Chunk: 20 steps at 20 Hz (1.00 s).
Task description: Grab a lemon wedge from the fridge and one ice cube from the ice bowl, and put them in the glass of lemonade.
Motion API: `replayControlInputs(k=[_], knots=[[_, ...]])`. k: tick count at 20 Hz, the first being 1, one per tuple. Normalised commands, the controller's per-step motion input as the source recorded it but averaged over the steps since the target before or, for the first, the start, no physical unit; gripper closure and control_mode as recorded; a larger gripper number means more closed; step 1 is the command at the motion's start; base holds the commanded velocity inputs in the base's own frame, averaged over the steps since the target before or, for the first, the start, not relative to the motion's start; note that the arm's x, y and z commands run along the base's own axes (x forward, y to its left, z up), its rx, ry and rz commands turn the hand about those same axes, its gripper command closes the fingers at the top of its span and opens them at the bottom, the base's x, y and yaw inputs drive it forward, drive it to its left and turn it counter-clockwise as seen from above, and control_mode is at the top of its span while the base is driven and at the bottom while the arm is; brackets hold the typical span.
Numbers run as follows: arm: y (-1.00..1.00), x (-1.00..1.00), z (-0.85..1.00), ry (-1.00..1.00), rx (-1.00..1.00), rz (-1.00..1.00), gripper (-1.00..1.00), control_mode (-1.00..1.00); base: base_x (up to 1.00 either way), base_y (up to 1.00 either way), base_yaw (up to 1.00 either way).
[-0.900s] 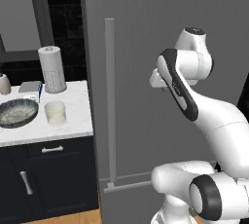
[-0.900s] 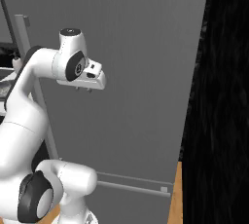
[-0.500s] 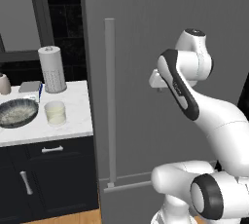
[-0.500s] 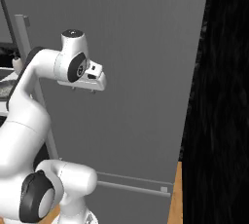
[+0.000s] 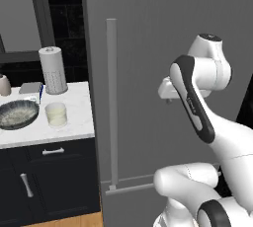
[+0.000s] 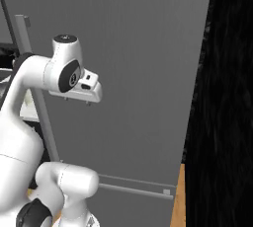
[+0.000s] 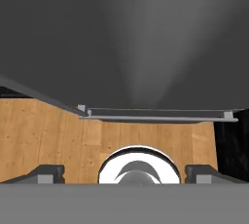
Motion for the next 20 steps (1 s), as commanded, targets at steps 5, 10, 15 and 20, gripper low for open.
replayControlInputs(k=[5,10,15,20], knots=[[0.0,-0.62,-0.22,0.0,0.0,0.0,-1.0,-1.0,0.0,0.0,0.0],[0.0,0.0,0.0,0.0,0.0,0.0,-1.0,1.0,-0.29,0.21,-0.04],[0.0,0.0,0.0,0.0,0.0,0.0,-1.0,1.0,-0.12,0.8,-0.19],[0.0,0.0,0.0,0.0,0.0,0.0,-1.0,1.0,0.0,0.82,-0.17]])
